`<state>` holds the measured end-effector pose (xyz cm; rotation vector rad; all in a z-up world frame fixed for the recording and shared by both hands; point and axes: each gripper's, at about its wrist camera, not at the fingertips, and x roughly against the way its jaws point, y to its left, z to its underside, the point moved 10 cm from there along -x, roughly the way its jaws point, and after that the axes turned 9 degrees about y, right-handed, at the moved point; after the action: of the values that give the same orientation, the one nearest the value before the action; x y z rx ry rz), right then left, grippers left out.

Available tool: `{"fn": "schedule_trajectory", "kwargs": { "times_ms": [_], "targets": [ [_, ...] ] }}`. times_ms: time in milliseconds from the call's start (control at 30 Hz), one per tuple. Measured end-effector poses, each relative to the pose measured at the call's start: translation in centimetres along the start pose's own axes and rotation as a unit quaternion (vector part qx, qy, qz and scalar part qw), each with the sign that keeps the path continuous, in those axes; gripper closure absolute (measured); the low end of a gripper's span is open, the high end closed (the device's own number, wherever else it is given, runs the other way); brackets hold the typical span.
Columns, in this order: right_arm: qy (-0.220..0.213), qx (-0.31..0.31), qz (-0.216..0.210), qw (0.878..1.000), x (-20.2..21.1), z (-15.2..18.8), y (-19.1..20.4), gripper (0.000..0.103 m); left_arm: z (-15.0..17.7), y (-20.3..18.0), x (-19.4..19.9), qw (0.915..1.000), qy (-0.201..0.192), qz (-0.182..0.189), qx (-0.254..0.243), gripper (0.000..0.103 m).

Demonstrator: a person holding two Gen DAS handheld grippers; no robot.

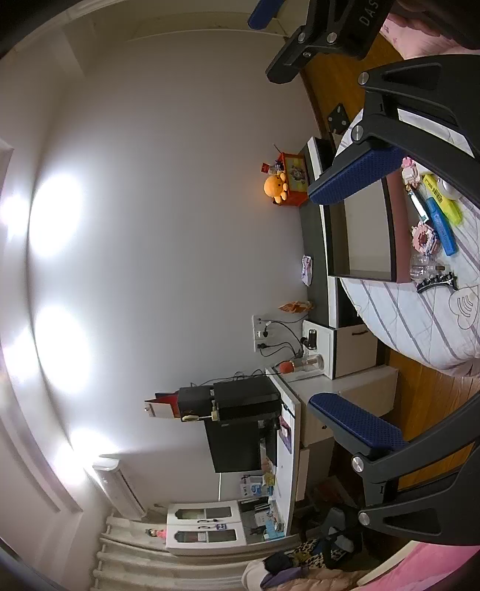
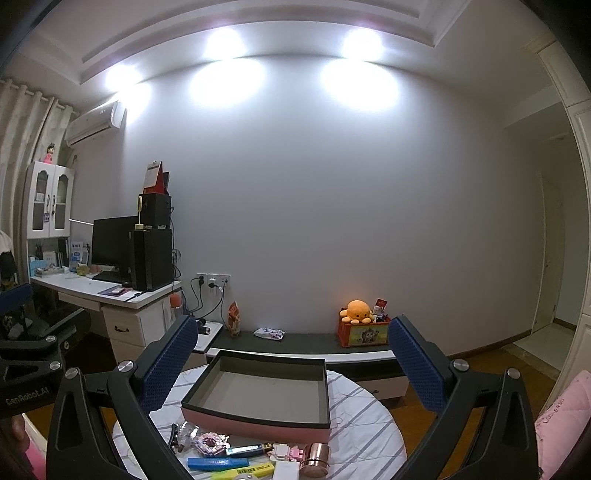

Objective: Organize rigid objects
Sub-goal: 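Move both tools toward the items beside the pink box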

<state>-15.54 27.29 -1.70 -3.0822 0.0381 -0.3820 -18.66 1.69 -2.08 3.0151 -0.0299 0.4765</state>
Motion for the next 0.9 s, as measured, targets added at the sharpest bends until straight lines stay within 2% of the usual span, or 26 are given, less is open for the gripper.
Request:
{"fn": "schedule_trajectory", "kwargs": {
  "times_ms": [600,900],
  "targets": [
    [0.016,-0.008,0.003,1.000,-1.4,0.7,-0.4,0.000,0.4,-0.5,-2.1,0.9998,0.018,0.003,-0.001,0.000],
    [0.037,-0.007,0.005,0.999,-2.7,1.8,-0.6,0.000,1.5,-1.5,-3.4,0.9989,0.042,0.016,-0.014,0.000]
  ]
}}
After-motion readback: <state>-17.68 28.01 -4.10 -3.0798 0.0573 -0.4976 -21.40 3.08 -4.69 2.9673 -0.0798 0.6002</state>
